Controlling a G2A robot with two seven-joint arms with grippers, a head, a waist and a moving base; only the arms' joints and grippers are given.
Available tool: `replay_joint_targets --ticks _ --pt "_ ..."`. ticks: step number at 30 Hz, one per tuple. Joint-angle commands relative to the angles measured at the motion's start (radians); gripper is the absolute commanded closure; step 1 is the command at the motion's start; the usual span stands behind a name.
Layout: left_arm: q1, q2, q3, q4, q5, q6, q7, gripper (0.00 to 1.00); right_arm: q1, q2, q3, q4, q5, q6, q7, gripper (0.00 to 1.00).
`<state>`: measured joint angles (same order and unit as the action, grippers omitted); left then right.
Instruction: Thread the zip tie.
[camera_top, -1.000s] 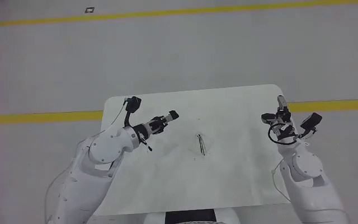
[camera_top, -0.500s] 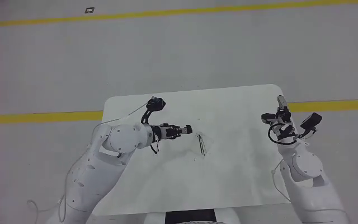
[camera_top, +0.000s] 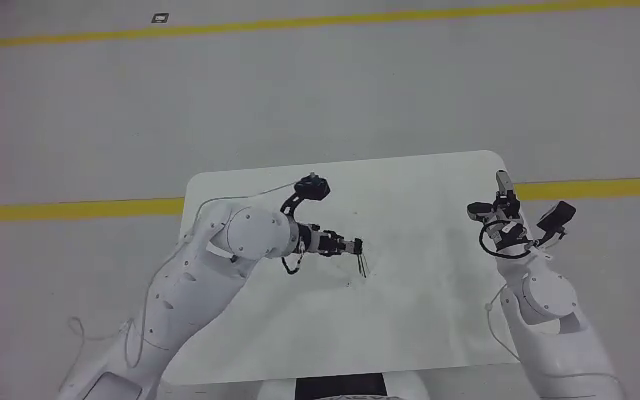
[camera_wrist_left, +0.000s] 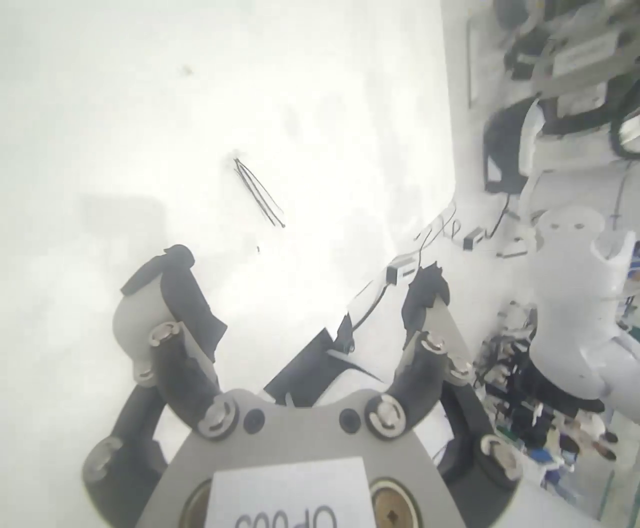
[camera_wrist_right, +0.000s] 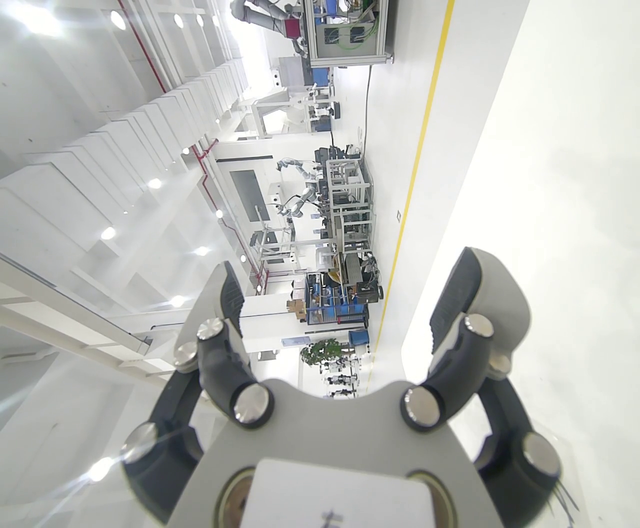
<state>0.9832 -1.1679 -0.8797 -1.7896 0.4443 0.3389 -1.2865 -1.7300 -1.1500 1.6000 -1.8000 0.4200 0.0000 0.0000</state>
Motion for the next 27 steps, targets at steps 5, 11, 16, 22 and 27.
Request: replay_joint_targets --ticks 5,11,16,22,27 --pt "-0.122 -0.032 0.137 0.083 -0.035 -0.007 -0.103 0.0 0.0 0.0 0.0 0.0 0.0 0.0 0.0 0.0" --pt "-0.122 -0.032 0.137 0.083 -0.035 -0.007 -0.103 0.0 0.0 0.0 0.0 0.0 0.0 0.0 0.0 0.0" --pt "-0.148 -0.039 0.178 0.106 -0.015 -0.012 -0.103 0.0 0.0 0.0 0.0 0.0 0.0 0.0 0.0 0.0" --pt "-0.313 -0.076 0.358 0.257 -0.083 0.001 -0.103 0.0 0.0 0.0 0.0 0.0 0.0 0.0 0.0 0.0" --pt "-0.313 -0.076 0.358 0.257 -0.083 0.001 -0.103 0.0 0.0 0.0 0.0 0.0 0.0 0.0 0.0 0.0"
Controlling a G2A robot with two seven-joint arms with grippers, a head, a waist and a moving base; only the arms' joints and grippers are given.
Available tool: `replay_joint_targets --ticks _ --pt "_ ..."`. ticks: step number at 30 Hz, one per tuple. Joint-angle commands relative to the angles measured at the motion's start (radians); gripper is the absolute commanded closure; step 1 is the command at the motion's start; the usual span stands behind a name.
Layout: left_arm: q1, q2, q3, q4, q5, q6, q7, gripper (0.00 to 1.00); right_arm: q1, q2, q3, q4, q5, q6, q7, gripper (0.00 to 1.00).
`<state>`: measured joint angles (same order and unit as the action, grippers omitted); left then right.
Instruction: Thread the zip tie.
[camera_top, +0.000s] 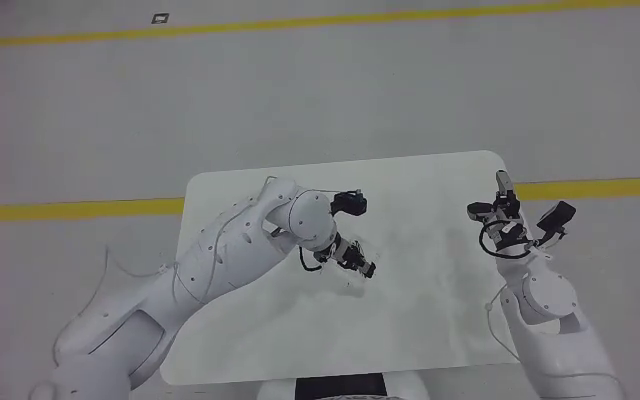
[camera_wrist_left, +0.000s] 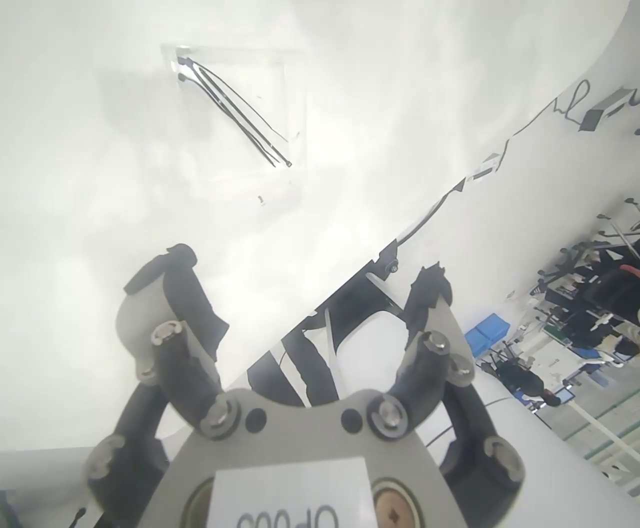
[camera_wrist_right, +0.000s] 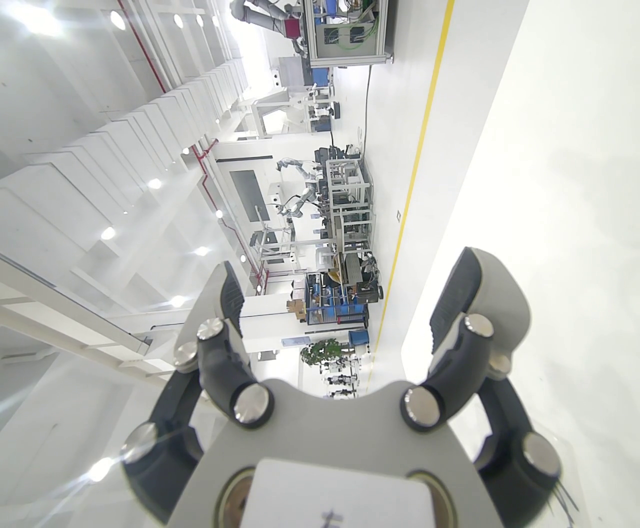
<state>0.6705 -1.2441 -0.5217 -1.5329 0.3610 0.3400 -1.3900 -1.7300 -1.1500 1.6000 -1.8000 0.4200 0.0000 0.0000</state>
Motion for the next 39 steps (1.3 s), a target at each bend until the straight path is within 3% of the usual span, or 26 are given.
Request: replay_joint_targets --ticks 1,36,39 --pt "0.0 0.0 0.0 0.0 0.0 0.0 0.0 0.0 0.0 0.0 0.0 0.0 0.0 0.0 0.0 0.0" --pt "0.0 0.0 0.0 0.0 0.0 0.0 0.0 0.0 0.0 0.0 0.0 0.0 0.0 0.0 0.0 0.0" --pt "-0.013 -0.006 0.004 0.029 0.03 0.0 0.033 0.0 0.0 0.0 0.0 0.0 0.0 0.0 0.0 0.0"
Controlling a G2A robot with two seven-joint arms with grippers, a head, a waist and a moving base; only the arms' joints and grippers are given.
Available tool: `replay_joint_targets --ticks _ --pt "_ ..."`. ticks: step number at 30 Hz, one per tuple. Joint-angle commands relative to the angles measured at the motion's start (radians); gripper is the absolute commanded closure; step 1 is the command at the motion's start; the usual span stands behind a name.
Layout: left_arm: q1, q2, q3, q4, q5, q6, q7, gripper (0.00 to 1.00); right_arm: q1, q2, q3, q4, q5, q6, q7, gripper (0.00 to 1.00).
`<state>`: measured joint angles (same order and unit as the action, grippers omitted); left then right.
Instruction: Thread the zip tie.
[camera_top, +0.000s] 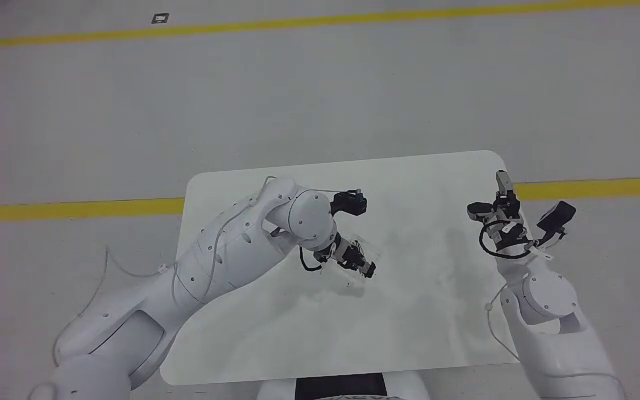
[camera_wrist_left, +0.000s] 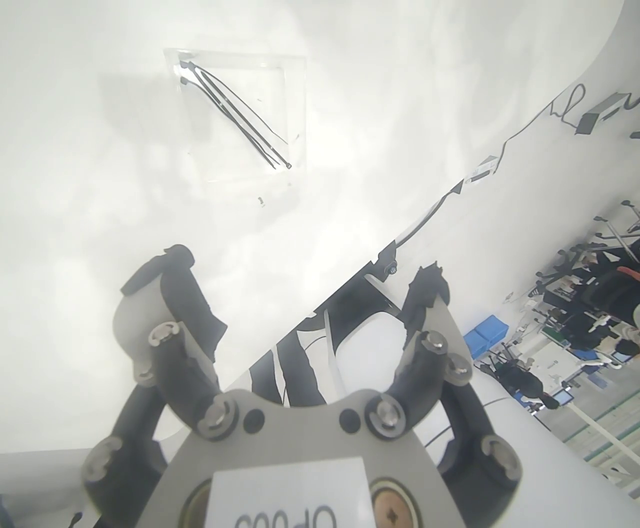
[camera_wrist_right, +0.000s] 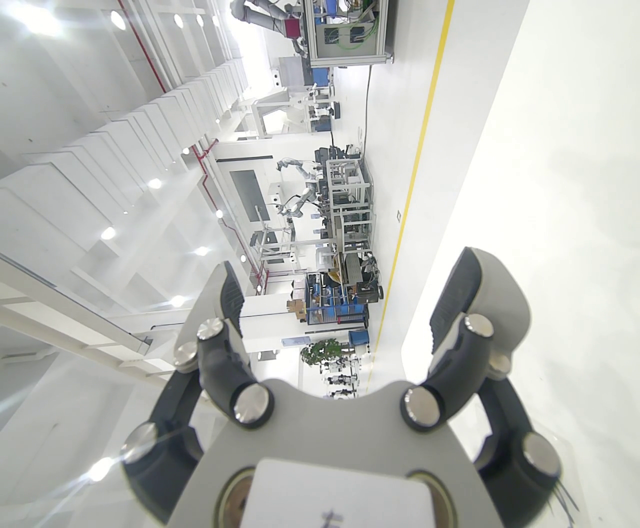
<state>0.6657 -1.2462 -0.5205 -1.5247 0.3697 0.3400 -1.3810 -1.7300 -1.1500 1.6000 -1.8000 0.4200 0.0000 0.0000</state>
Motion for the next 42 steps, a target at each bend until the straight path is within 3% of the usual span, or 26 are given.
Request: replay_joint_targets --ticks 1,5,7,11,42 --pt "-0.015 -0.008 0.006 0.033 0.03 0.0 0.02 0.0 0.0 0.0 0.0 0.0 0.0 0.0 0.0 0.0" --pt "-0.039 -0.039 0.01 0.127 0.049 0.0 -0.009 0.0 0.0 0.0 0.0 0.0 0.0 0.0 0.0 0.0" --pt "-0.043 -0.066 0.018 0.174 0.036 0.0 -0.009 0.0 0.0 0.0 0.0 0.0 0.0 0.0 0.0 0.0" --pt "-0.083 -0.117 0.108 0.269 0.009 0.0 -0.009 0.0 0.0 0.0 0.0 0.0 0.0 0.0 0.0 0.0" --pt "-0.083 -0.117 0.108 0.269 0.009 0.0 -0.009 0.0 0.0 0.0 0.0 0.0 0.0 0.0 0.0 0.0"
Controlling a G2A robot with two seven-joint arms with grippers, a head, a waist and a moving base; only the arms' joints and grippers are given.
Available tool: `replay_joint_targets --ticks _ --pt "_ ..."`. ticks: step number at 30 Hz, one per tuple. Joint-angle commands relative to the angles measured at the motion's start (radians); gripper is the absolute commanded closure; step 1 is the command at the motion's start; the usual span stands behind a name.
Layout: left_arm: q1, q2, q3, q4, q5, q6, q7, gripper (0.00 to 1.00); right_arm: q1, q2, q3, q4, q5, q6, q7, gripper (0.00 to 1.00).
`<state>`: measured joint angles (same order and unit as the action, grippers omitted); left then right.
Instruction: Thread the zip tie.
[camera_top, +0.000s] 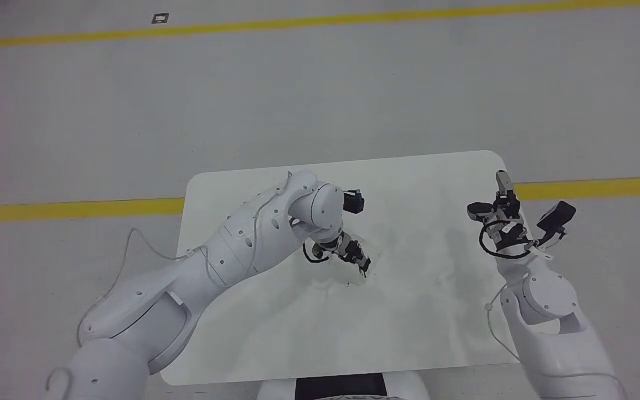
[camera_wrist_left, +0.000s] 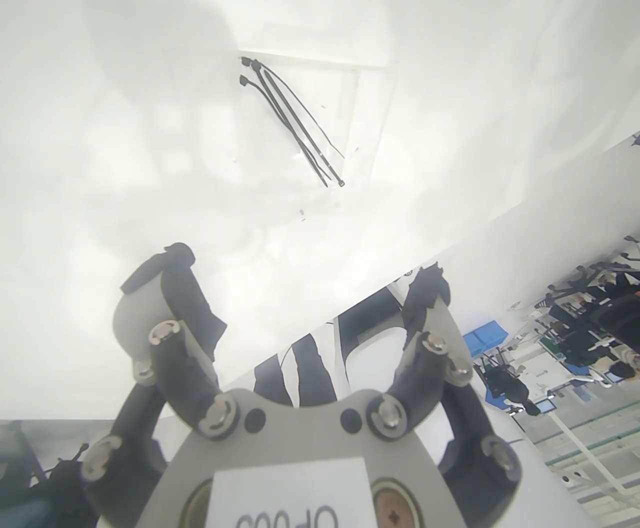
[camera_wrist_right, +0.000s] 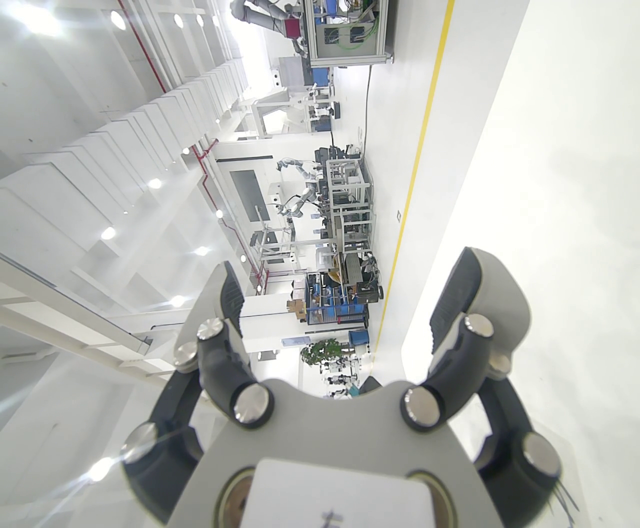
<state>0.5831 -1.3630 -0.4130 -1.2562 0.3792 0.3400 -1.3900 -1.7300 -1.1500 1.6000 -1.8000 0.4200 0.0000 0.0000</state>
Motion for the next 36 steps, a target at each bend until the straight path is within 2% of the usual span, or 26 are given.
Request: replay_joint_targets --ticks 1,3,7,10,15,17,36 --pt "-0.007 -0.001 0.007 -0.007 0.019 0.0 0.0 0.0 0.0 0.0 0.0 0.0 0.0 0.0 0.0 0.0" --pt "-0.023 -0.011 0.038 -0.006 0.069 0.0 0.0 0.0 0.0 0.0 0.0 0.0 0.0 0.0 0.0 0.0" --pt "-0.073 -0.043 0.082 0.024 0.059 0.0 0.0 0.0 0.0 0.0 0.0 0.0 0.0 0.0 0.0 0.0" --pt "-0.126 -0.072 0.143 0.091 0.039 0.0 0.0 0.0 0.0 0.0 0.0 0.0 0.0 0.0 0.0 0.0" --pt "-0.218 -0.13 0.243 0.182 -0.067 0.0 0.0 0.0 0.0 0.0 0.0 0.0 0.0 0.0 0.0 0.0" --pt "-0.22 -0.151 0.243 0.212 -0.079 0.0 0.0 0.0 0.0 0.0 0.0 0.0 0.0 0.0 0.0 0.0" --pt "-0.22 -0.151 0.243 0.212 -0.079 0.0 0.0 0.0 0.0 0.0 0.0 0.0 0.0 0.0 0.0 0.0"
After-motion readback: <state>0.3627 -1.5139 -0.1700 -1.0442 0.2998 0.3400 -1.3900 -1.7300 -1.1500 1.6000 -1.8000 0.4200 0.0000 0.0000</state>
